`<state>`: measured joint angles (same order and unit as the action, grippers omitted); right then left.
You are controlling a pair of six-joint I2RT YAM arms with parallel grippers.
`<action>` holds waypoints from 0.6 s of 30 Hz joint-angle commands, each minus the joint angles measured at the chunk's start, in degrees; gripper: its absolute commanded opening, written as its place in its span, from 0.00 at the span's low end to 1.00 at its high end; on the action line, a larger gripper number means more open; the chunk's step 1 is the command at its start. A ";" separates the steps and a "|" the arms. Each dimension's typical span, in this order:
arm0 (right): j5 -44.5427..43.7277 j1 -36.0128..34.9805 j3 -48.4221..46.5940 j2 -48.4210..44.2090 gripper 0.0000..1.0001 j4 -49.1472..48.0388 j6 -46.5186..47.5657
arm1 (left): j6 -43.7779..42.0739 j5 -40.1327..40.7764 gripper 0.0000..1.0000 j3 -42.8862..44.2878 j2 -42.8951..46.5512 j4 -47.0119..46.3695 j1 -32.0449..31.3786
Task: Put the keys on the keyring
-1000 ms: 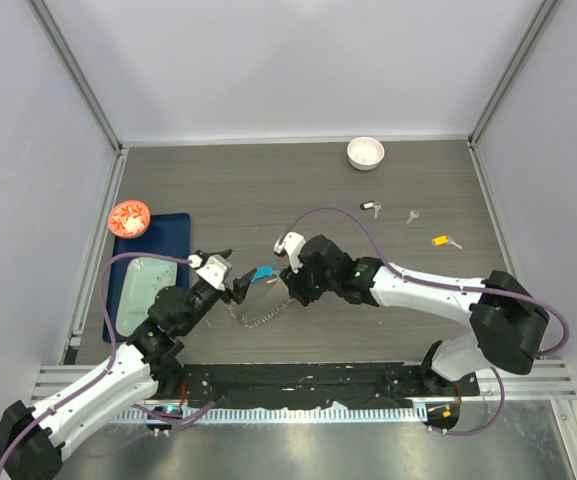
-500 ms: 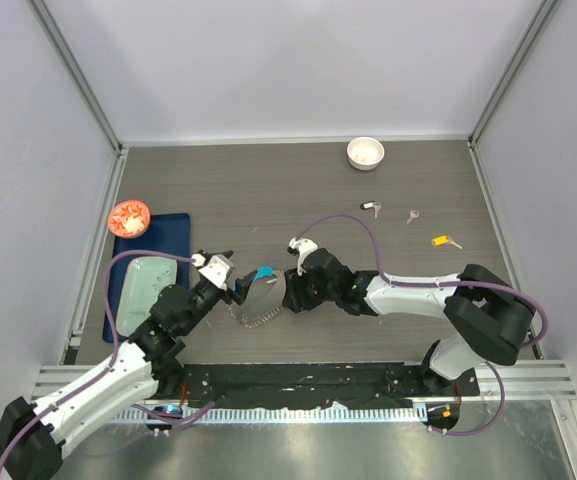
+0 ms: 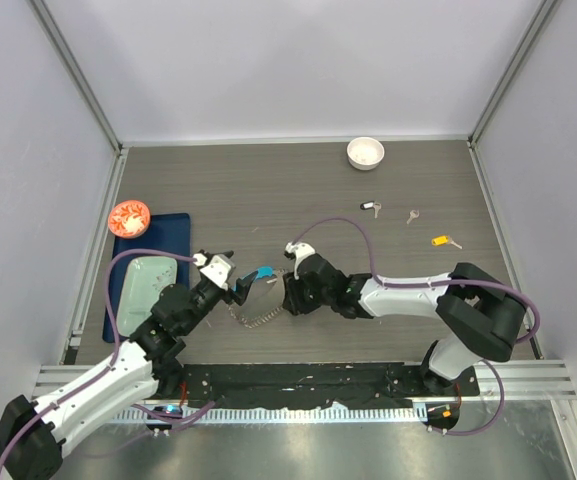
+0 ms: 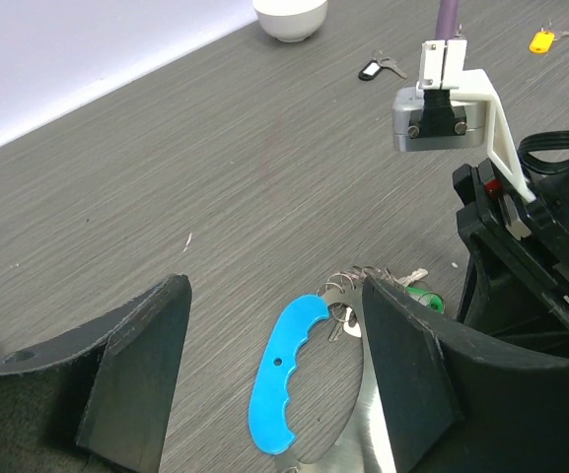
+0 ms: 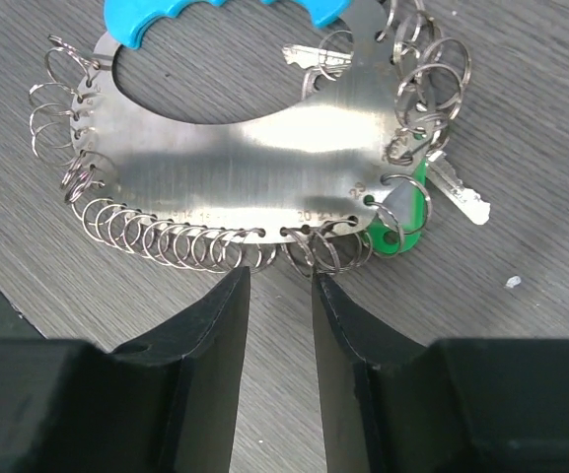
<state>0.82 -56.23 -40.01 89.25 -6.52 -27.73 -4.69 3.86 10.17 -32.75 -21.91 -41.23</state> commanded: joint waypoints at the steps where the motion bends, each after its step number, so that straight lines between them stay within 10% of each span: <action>1: -8.19 -3.09 -4.55 -1.89 0.38 2.92 2.06 | 0.56 0.10 0.74 2.13 0.23 -1.29 0.19; 18: -17.69 -10.57 -10.88 5.23 0.38 5.03 3.12 | 1.00 2.21 0.75 1.16 3.84 -0.94 0.19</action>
<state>-12.62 -65.89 -48.12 93.43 -1.93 -25.32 -4.45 4.99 10.17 -29.50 -21.45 -41.23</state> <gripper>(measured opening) 0.382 0.745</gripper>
